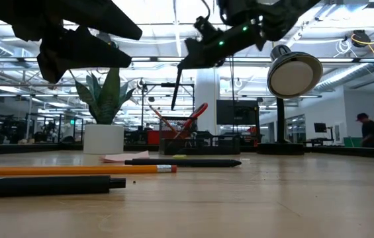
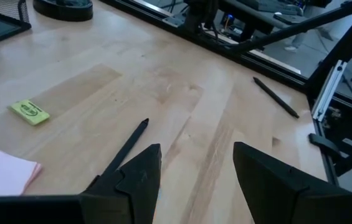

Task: Pick and place office supplies into organizer
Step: Put the black pen into the black mesh desk organizer

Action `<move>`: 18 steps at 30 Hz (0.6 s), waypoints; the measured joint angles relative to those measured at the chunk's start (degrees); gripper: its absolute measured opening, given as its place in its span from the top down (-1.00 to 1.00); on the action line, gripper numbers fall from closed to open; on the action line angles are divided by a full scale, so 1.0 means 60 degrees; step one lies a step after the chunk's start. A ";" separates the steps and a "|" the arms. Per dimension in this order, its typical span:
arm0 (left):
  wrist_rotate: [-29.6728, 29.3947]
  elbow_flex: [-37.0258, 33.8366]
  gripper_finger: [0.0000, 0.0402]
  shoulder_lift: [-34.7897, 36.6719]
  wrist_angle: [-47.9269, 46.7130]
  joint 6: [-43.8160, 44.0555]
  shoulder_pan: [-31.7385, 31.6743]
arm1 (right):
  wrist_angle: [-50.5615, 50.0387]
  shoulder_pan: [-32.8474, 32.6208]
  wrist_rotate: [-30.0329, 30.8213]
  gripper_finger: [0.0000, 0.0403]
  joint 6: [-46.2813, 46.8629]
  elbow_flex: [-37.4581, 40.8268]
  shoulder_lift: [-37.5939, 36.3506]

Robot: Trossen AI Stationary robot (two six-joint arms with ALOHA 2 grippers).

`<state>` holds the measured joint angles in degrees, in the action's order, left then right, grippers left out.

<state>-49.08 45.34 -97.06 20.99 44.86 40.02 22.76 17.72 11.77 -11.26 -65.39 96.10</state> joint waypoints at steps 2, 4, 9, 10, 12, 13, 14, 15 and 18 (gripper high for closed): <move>0.0000 0.0000 -0.02 0.0000 0.0016 0.0021 0.0039 | -0.0104 0.0124 -0.0139 0.85 0.0000 -0.0205 0.0194; 0.0000 0.0000 -0.02 0.0000 0.0033 0.0021 0.0080 | -0.0126 0.0238 -0.0562 0.86 0.0198 -0.0348 0.0368; 0.0000 0.0000 -0.02 0.0000 0.0051 0.0028 0.0110 | -0.0139 0.0504 -0.0765 0.85 0.0535 -0.0357 0.0621; 0.0000 0.0000 -0.02 0.0000 0.0052 0.0051 0.0104 | -0.0136 0.0554 -0.0759 0.85 0.0586 -0.0357 0.0688; 0.0000 0.0000 -0.02 0.0000 0.0049 0.0047 0.0104 | -0.0173 0.0676 -0.1022 0.85 0.0790 -0.0353 0.0786; 0.0000 0.0000 -0.02 0.0000 0.0049 0.0043 0.0104 | -0.0126 0.0744 -0.1264 0.85 0.0947 -0.0353 0.0837; 0.0000 0.0000 -0.02 0.0000 0.0049 0.0043 0.0104 | -0.0105 0.0811 -0.1467 0.86 0.1105 -0.0353 0.0861; 0.0000 0.0000 -0.02 0.0000 0.0050 0.0025 0.0104 | -0.0105 0.0863 -0.1526 0.86 0.1219 -0.0353 0.0891; 0.0004 0.0000 -0.02 0.0000 0.0052 0.0008 0.0104 | -0.0110 0.0967 -0.1523 0.85 0.1267 -0.0353 0.1014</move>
<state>-49.06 45.34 -97.06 21.30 44.91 40.64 22.10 23.52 2.63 -3.66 -67.51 102.18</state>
